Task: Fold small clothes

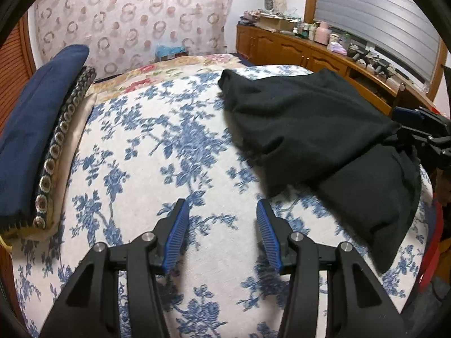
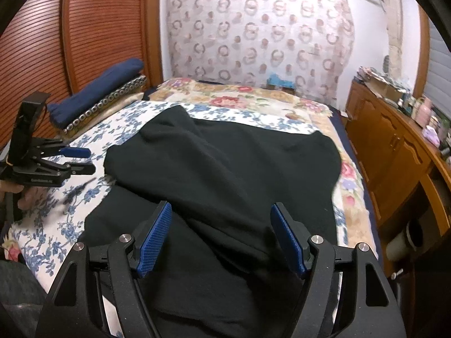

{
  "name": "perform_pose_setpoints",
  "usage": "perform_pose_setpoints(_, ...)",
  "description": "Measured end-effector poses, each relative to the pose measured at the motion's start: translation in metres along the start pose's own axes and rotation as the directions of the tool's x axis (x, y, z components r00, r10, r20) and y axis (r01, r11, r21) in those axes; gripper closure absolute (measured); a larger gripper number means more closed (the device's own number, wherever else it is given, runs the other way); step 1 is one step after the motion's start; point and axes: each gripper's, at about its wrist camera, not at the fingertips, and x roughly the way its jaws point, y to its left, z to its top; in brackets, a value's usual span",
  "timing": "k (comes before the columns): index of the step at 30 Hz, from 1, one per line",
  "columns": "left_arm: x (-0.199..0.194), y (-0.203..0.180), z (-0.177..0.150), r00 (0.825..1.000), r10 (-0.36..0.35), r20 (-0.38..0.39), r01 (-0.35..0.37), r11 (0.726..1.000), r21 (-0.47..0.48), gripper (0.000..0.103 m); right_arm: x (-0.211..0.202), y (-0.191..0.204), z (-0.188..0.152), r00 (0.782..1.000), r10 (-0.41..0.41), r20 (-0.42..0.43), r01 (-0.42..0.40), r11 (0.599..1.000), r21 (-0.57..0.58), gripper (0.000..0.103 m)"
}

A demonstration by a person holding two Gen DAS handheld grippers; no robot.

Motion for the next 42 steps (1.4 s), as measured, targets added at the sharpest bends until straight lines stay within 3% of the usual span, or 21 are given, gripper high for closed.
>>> perform_pose_setpoints(6, 0.004, -0.001, 0.001, 0.999, 0.017, -0.030, -0.017, 1.000, 0.017, 0.054, 0.009, 0.012, 0.003, 1.000, 0.021, -0.011, -0.021, 1.000, -0.020, 0.029)
perform_pose_setpoints(12, 0.006, -0.002, 0.001, 0.999, 0.008, -0.037, -0.007, 1.000, 0.027, 0.042, 0.016, 0.021, 0.005, 0.999, 0.031, -0.023, -0.032, 0.998, -0.047, 0.029)
perform_pose_setpoints(26, 0.006, -0.002, 0.002, 0.999, 0.002, -0.040, 0.000, 1.000, 0.031, 0.037, 0.041, 0.043, 0.025, 0.995, 0.079, -0.053, -0.085, 0.990, -0.108, 0.029)
perform_pose_setpoints(30, 0.009, -0.002, 0.002, 0.999, 0.012, -0.043, -0.010, 1.000, 0.026, 0.031, 0.052, 0.050, 0.034, 0.993, 0.095, -0.073, -0.104, 0.986, -0.129, 0.029)
perform_pose_setpoints(36, 0.008, -0.002, 0.001, 0.999, 0.009, -0.048, -0.008, 1.000, 0.028, 0.027, 0.071, 0.068, 0.042, 0.983, 0.146, -0.115, -0.164, 0.971, -0.174, 0.029)
perform_pose_setpoints(42, 0.003, 0.005, -0.002, 1.000, -0.001, -0.031, 0.000, 1.000, -0.022, 0.027, 0.100, 0.089, 0.043, 0.957, 0.192, -0.217, -0.242, 0.942, -0.233, 0.029)
